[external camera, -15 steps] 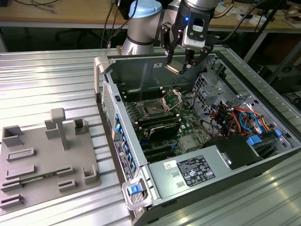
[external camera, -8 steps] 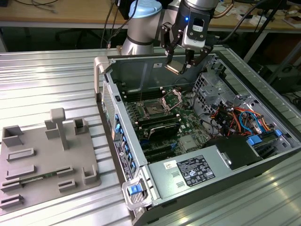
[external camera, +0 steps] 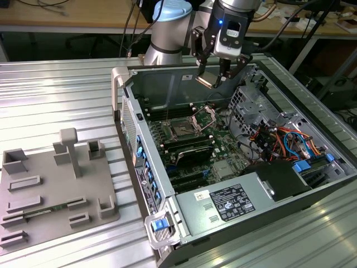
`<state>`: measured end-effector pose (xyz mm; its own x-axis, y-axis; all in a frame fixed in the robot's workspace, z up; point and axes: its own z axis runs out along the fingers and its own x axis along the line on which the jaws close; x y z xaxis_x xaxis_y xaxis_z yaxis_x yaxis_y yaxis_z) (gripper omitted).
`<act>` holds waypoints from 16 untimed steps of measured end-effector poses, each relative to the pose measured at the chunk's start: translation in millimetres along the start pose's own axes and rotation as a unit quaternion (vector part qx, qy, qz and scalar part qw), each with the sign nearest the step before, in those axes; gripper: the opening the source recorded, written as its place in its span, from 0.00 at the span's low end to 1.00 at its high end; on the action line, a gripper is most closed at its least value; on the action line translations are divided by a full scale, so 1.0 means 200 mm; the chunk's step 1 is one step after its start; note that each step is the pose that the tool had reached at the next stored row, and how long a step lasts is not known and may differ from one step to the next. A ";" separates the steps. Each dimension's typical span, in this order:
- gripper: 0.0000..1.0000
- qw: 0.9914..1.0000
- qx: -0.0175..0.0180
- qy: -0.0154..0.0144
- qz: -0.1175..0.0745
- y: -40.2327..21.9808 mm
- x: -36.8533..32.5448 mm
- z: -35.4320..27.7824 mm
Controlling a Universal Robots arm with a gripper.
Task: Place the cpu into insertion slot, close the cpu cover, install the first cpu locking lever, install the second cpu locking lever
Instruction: 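Place the cpu into insertion slot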
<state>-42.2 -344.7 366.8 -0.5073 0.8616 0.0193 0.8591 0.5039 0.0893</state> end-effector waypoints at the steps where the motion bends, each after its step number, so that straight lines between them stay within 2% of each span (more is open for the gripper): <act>1: 0.55 1.000 0.000 0.000 0.002 0.000 0.000 0.000; 16: 0.55 0.999 -0.001 -0.004 0.042 0.000 0.000 0.002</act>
<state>-42.2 -344.7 366.4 -0.4330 0.9012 0.0193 0.8985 0.4297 0.0893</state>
